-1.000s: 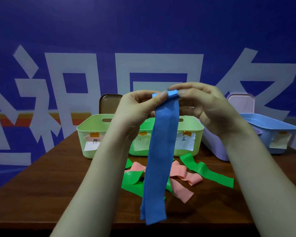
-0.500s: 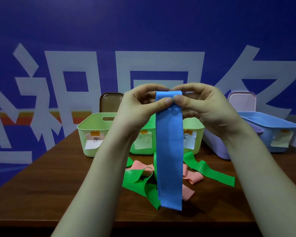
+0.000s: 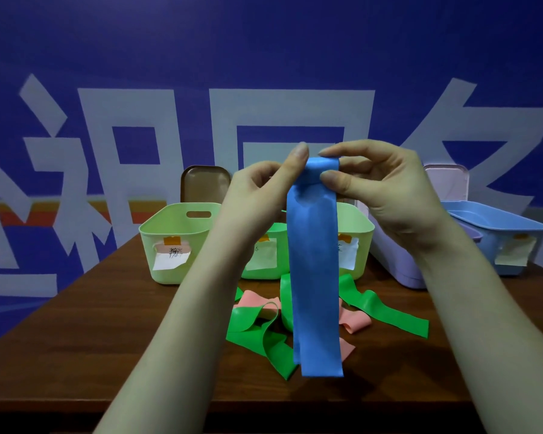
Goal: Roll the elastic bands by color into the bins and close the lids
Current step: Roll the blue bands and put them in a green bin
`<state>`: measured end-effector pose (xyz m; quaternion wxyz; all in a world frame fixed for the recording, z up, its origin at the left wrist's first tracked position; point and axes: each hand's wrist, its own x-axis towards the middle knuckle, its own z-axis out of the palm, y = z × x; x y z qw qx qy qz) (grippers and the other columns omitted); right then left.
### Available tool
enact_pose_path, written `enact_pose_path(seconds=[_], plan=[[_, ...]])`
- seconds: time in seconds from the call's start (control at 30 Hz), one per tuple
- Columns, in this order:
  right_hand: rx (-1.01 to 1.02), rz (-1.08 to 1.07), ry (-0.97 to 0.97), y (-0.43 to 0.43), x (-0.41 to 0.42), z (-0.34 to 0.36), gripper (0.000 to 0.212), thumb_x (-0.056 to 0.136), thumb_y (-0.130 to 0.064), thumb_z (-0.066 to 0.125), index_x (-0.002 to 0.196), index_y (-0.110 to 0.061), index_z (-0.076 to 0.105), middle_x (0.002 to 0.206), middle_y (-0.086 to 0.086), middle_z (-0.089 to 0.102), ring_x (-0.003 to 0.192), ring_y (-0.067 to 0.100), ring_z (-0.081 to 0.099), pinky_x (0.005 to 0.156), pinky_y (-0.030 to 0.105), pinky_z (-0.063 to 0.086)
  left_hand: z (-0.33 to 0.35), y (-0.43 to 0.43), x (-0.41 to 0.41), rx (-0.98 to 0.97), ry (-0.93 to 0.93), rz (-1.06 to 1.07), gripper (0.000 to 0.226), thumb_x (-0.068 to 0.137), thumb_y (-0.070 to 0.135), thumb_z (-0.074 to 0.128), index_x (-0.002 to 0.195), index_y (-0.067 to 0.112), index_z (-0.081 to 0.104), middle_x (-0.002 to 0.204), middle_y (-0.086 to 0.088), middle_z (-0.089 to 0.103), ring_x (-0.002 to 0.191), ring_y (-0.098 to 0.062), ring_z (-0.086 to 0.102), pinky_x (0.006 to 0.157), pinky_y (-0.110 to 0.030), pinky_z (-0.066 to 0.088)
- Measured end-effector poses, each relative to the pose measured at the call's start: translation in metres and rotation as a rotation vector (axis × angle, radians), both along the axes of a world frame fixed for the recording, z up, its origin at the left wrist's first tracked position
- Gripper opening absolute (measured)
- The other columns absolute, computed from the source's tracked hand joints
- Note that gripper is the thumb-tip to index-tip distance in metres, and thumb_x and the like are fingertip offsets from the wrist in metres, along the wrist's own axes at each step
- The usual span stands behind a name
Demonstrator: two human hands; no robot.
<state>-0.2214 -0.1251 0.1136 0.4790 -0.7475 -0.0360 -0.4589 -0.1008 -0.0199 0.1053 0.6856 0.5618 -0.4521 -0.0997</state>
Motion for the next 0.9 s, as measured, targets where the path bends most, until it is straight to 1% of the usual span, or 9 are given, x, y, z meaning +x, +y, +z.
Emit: enact_pose_path(seconds=[0.13, 0.23, 0.33, 0.43, 0.53, 0.6, 0.7, 0.77, 0.9], plan=[[-0.027, -0.034, -0.012, -0.001, 0.002, -0.002, 0.024, 0.074, -0.002, 0.069, 0.094, -0.016, 0.067, 0.083, -0.007, 0.075, 0.088, 0.013, 0.071, 0.076, 0.026, 0.058, 0.002, 0.000, -0.002, -0.009, 0.044, 0.029, 0.037, 0.087, 0.053, 0.057, 0.071, 0.021, 0.068, 0.057, 0.006, 0.059, 0.058, -0.004, 0.060, 0.048, -0.015, 0.045], [-0.013, -0.033, -0.025, -0.005, 0.005, -0.005, 0.029, 0.074, 0.005, 0.070, 0.088, -0.020, 0.070, 0.086, -0.005, 0.075, 0.092, 0.015, 0.071, 0.079, 0.029, 0.058, 0.001, -0.002, 0.000, -0.010, 0.017, 0.052, 0.038, 0.086, 0.051, 0.060, 0.074, 0.016, 0.071, 0.059, 0.000, 0.056, 0.055, -0.005, 0.054, 0.050, -0.017, 0.044], [0.005, -0.005, -0.041, -0.008, 0.007, -0.006, 0.030, 0.072, 0.010, 0.070, 0.086, -0.017, 0.070, 0.084, -0.006, 0.075, 0.090, 0.014, 0.071, 0.075, 0.025, 0.057, -0.002, -0.003, 0.003, -0.026, -0.011, 0.030, 0.033, 0.086, 0.045, 0.062, 0.081, 0.014, 0.073, 0.062, -0.001, 0.062, 0.060, -0.009, 0.056, 0.056, -0.023, 0.046], [0.004, 0.015, -0.044, -0.008, 0.009, -0.008, 0.030, 0.071, 0.016, 0.067, 0.088, -0.010, 0.066, 0.081, -0.008, 0.075, 0.087, 0.011, 0.071, 0.077, 0.021, 0.056, -0.005, -0.004, 0.009, -0.034, -0.001, -0.021, 0.028, 0.087, 0.037, 0.064, 0.092, 0.011, 0.073, 0.086, -0.016, 0.072, 0.079, -0.021, 0.067, 0.070, -0.034, 0.055], [0.031, 0.041, -0.036, -0.008, 0.011, -0.010, 0.031, 0.070, 0.017, 0.066, 0.088, -0.008, 0.065, 0.083, -0.007, 0.074, 0.089, 0.011, 0.070, 0.080, 0.021, 0.055, -0.008, -0.004, 0.012, -0.054, 0.036, -0.071, 0.028, 0.088, 0.027, 0.065, 0.103, 0.004, 0.070, 0.095, -0.017, 0.072, 0.090, -0.027, 0.070, 0.081, -0.040, 0.056], [0.025, 0.076, 0.004, -0.008, 0.010, -0.011, 0.030, 0.071, 0.007, 0.069, 0.094, -0.011, 0.065, 0.092, -0.003, 0.072, 0.094, 0.014, 0.069, 0.083, 0.026, 0.055, -0.010, -0.003, 0.012, -0.077, 0.062, -0.103, 0.027, 0.089, 0.020, 0.064, 0.107, 0.001, 0.068, 0.095, -0.015, 0.072, 0.087, -0.023, 0.069, 0.080, -0.036, 0.057], [0.054, 0.108, 0.108, -0.004, 0.008, -0.010, 0.044, 0.072, -0.015, 0.069, 0.113, -0.022, 0.059, 0.108, 0.005, 0.065, 0.095, 0.015, 0.068, 0.082, 0.029, 0.056, -0.012, -0.001, 0.014, -0.114, 0.083, -0.131, 0.027, 0.089, 0.015, 0.063, 0.111, -0.001, 0.066, 0.098, -0.014, 0.071, 0.087, -0.020, 0.069, 0.079, -0.032, 0.057], [0.086, 0.066, 0.155, 0.000, 0.007, -0.010, 0.041, 0.076, -0.030, 0.062, 0.116, -0.024, 0.056, 0.102, -0.002, 0.068, 0.091, 0.013, 0.069, 0.075, 0.029, 0.058, -0.012, 0.000, 0.015, -0.125, 0.066, -0.138, 0.027, 0.088, 0.012, 0.064, 0.112, 0.000, 0.065, 0.100, -0.016, 0.071, 0.088, -0.021, 0.069, 0.079, -0.032, 0.056], [0.024, -0.057, 0.249, 0.009, 0.007, -0.009, 0.034, 0.081, -0.050, 0.047, 0.098, -0.025, 0.063, 0.083, -0.008, 0.073, 0.078, 0.012, 0.071, 0.063, 0.028, 0.057, -0.014, 0.004, 0.013, -0.131, -0.015, -0.146, 0.021, 0.085, 0.007, 0.067, 0.107, 0.009, 0.066, 0.096, -0.017, 0.071, 0.083, -0.014, 0.069, 0.073, -0.022, 0.054]])
